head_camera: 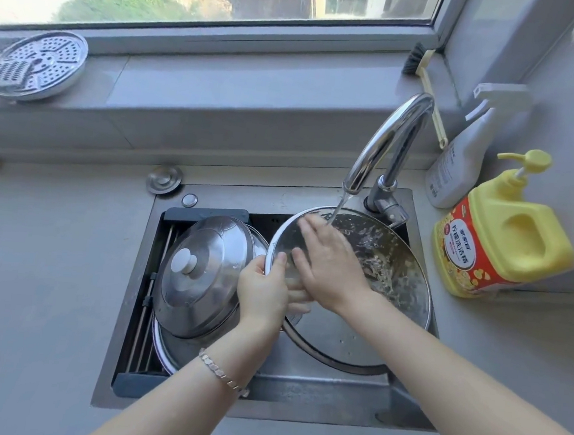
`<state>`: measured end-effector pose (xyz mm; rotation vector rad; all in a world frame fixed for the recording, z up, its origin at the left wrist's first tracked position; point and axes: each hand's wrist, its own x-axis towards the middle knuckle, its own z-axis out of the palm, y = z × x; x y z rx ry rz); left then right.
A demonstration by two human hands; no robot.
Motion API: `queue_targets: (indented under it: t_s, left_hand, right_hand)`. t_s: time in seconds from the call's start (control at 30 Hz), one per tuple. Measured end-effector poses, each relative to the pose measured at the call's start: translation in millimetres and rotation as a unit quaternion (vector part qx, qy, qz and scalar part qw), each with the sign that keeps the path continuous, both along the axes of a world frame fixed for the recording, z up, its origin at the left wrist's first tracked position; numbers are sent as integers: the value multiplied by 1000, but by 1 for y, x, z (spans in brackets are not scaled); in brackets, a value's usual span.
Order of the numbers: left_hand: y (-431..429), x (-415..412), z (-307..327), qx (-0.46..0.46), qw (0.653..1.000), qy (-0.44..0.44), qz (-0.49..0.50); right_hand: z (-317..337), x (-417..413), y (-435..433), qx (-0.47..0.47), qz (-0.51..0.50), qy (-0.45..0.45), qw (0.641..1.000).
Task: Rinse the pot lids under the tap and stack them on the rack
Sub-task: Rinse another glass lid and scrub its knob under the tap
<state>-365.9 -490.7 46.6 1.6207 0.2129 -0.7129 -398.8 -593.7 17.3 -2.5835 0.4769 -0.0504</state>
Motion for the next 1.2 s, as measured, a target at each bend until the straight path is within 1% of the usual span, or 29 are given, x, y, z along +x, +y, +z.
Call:
queue_targets:
  t_s: [0.07, 0.13, 0.2, 0.3, 0.43, 0.5, 0.57, 0.67, 0.77, 0.8, 0.93, 1.0, 1.1, 1.2]
  left_hand:
    - [3, 2, -2, 4, 1000, -4, 2]
    - [5, 5, -3, 8, 1000, 7, -4]
    - [7, 7, -2, 13, 1000, -2, 0]
    - [6, 11, 3, 14, 999, -48, 19]
    - [2, 14, 9, 11, 993, -98, 68]
    - [0, 16, 11, 12, 989, -124, 85]
    - [-1, 20, 11, 16, 986, -139, 87]
    - [0, 23, 8, 35, 984, -157, 75]
    - [1, 25, 5, 48, 982, -166, 77]
    - [1, 26, 4, 49, 982, -166, 73]
    - [4, 25, 2, 52, 986, -153, 50]
    - [6, 28, 4, 46, 987, -140, 62]
    - [8, 40, 10, 38, 985, -148, 77]
    - [7, 48, 14, 34, 983, -168, 64]
  right_hand:
    - [-5, 0, 1, -20, 60, -14, 998]
    - [-7, -1, -14, -37, 49, 2, 998]
    - [-10, -6, -27, -33, -23, 35, 999]
    - [-16, -15, -34, -20, -130, 78, 988]
    - [-15, -29, -16, 20, -218, 137, 966]
    - [-12, -35, -3, 31, -216, 197, 956]
    - [-7, -41, 7, 2, -187, 255, 949]
    - [5, -52, 19, -41, -124, 293, 947]
    - [13, -65, 34, -87, -13, 282, 955]
    - [13, -66, 30, -95, 6, 276, 956]
    - [-2, -63, -19, -116, 17, 257, 959]
    - [-8, -63, -36, -155, 48, 214, 963]
    - [-15, -73, -41, -212, 141, 104, 962]
    - [-14, -81, -44, -178, 210, 22, 961]
